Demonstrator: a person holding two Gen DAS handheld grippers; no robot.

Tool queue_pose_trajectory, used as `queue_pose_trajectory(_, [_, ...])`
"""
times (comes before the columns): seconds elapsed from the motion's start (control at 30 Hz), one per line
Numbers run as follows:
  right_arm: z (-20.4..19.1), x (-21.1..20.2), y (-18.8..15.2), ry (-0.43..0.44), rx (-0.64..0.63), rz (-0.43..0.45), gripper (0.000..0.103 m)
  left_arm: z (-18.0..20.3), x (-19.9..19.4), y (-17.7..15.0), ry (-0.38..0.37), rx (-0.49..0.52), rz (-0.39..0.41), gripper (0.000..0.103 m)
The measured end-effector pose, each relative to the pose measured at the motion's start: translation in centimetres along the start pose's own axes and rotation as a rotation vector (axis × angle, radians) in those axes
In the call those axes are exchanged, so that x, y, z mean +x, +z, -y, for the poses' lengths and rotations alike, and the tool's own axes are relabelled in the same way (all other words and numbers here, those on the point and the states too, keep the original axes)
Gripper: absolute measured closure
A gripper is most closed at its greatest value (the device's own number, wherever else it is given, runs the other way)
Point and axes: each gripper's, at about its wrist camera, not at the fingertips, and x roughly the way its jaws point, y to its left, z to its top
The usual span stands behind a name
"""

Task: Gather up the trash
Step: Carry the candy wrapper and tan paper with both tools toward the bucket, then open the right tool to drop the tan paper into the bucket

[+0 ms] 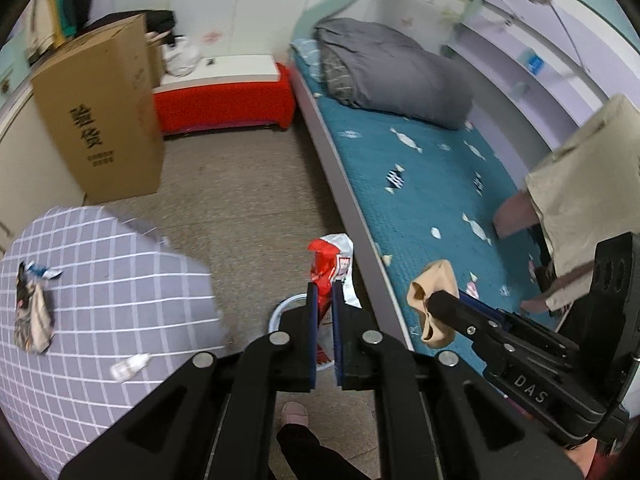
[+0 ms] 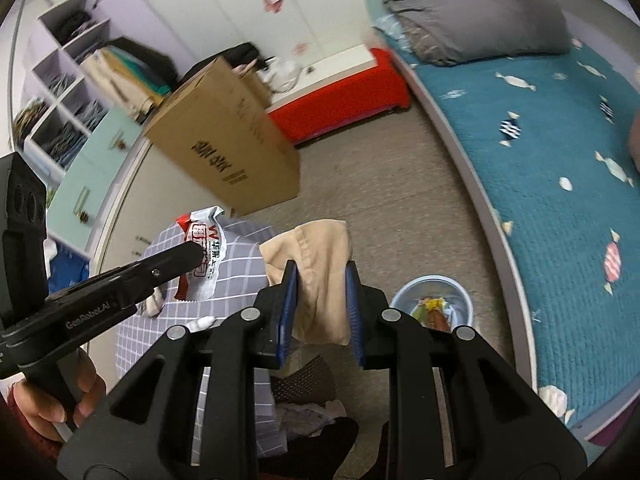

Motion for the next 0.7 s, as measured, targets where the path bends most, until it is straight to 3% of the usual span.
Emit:
queue_pose_trajectory(0.23, [3.0,-1.1,0.6,0.01,0.056,0.039,0.077,3.3,1.4,0.3,-0.01,0.057,-0.019,0.097])
queue_pose_trajectory(0.27, [3.2,-1.0,0.8,0.011,0.062,0.044,0.073,3.6,1.6,0.3,-0.008,0.061,-0.022,0.097])
queue_pose_trajectory(0.3, [3.6,-0.8,0.8,0.007,0.068,0.045,0.057,3.7,1.7,0.4,-0.007,0.064,-0.025,0.097])
queue_pose_trajectory(0.33, [4.1,-0.8,0.9,0.007,0.074,0.048,0.05,3.9,1.9,0.4,-0.004,0.067,-0.029,0.097])
queue_pose_trajectory(0.7, [5.1,-0.9,1.1,0.006,0.081,0.051,0.05,4.8,3.0,0.3,0.007,0.08,-0.056,0.097])
